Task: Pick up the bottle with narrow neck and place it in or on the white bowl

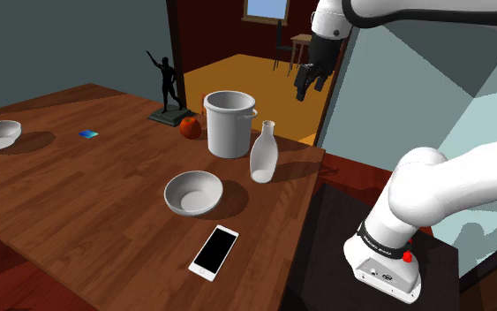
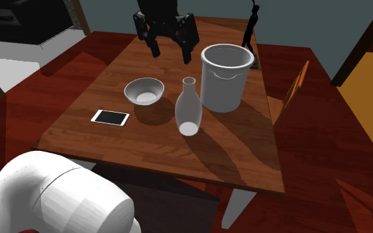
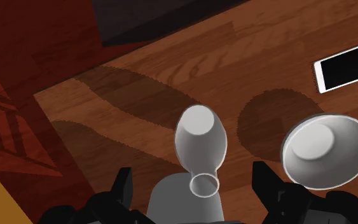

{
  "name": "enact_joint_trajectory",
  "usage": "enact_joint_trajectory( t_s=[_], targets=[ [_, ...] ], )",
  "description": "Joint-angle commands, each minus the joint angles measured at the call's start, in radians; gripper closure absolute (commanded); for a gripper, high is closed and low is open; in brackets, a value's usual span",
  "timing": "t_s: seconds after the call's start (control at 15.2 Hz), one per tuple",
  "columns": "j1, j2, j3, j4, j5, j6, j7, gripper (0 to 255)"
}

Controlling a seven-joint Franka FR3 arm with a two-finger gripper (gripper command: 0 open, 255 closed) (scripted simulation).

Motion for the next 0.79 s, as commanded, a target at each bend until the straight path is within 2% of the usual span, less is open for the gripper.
enact_joint_trajectory(
  t_s=[0.0,0.73],
  targets=[
    [0.000,0.000,0.000,0.000,0.000,0.000,0.000,0],
    [0.027,0.323,-0.068,-0.051,0.068,0.326,-0.038,0]
  ],
)
